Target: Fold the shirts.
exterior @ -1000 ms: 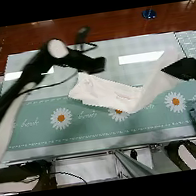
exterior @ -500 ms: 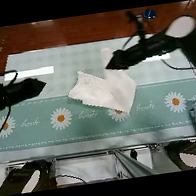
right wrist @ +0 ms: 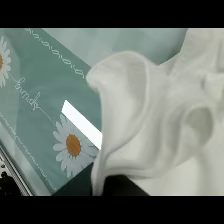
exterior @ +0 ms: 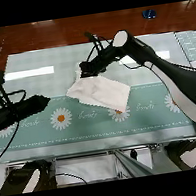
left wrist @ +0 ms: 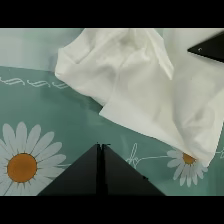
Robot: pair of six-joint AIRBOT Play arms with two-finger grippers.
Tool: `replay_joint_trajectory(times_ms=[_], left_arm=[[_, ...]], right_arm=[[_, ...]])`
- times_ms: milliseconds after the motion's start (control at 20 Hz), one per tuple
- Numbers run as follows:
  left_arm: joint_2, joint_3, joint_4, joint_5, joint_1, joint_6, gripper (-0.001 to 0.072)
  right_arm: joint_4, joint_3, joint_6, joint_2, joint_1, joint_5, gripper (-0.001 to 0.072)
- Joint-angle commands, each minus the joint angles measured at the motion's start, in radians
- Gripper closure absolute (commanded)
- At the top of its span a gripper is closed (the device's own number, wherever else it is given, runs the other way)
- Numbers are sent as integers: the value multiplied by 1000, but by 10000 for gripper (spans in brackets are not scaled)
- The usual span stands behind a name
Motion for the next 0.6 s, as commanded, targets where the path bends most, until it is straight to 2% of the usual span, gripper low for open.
replay_joint_trajectory(times_ms=[0,100,250,400,550], left_arm=[[-24,-12,-11,24,1,1,685],[-60,-12,-22,41,1,1,686],[-113,-11,-62,60,1,1,685],[-141,-12,-63,59,1,2,685],[-142,-12,-63,59,1,13,685]], right_arm=[[0,37,14,-57,37,-107,73],[37,43,14,-46,37,-83,83],[12,68,27,13,-52,195,100],[-166,68,38,178,-197,381,101],[-410,9,42,426,-352,399,101]])
